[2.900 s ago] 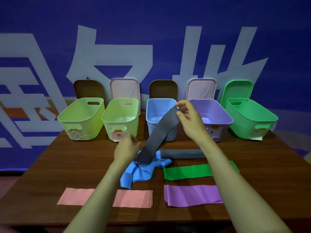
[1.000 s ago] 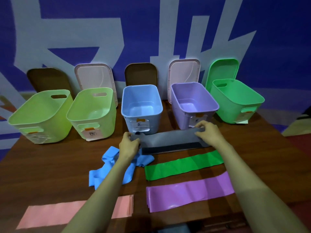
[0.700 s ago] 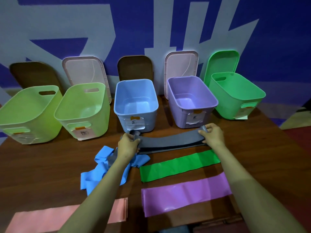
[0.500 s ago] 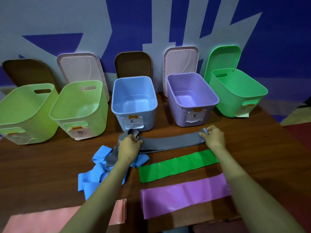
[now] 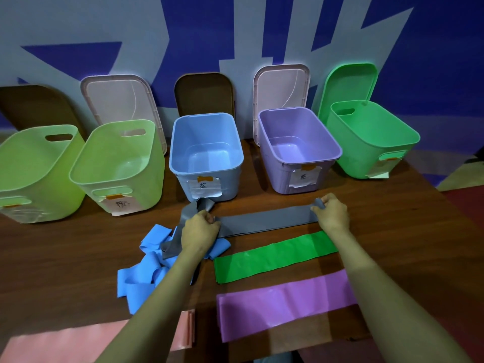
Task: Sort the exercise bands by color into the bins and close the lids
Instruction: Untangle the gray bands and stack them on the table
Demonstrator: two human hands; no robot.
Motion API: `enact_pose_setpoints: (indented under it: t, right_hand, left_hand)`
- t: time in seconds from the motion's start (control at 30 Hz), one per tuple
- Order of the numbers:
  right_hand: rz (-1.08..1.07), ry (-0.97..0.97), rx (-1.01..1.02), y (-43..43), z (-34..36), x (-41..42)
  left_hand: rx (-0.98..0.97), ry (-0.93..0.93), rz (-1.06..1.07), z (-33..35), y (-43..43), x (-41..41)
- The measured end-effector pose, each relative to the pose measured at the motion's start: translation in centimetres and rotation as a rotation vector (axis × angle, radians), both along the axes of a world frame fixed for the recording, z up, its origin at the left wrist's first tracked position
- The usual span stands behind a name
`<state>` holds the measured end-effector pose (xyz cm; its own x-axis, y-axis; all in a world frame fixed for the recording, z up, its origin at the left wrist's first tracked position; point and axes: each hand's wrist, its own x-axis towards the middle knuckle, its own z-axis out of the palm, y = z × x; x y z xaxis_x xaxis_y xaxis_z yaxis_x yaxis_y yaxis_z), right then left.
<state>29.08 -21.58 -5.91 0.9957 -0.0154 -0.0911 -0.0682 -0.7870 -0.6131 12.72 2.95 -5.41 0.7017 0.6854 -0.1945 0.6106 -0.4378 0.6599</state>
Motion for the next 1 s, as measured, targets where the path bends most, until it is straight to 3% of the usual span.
enact_pose_setpoints:
  t: [0.5, 0.7, 1.0]
  right_hand:
    - [-0.011, -0.038, 0.007, 0.39, -0.16, -0.55]
    - [-0.009, -0.021, -0.111, -0.43, -0.46, -0.37]
    - [-0.032, -0.037, 0.037, 0.1, 0.31, -0.48]
  left_hand:
    - [0.02, -0.018, 0.033, -0.53, -0.2, -0.22]
    - [0.061, 0.011, 0.001, -0.76, -0.06, -0.05]
    - [0.058, -0.033, -0.012, -0.27, -0.35, 0.27]
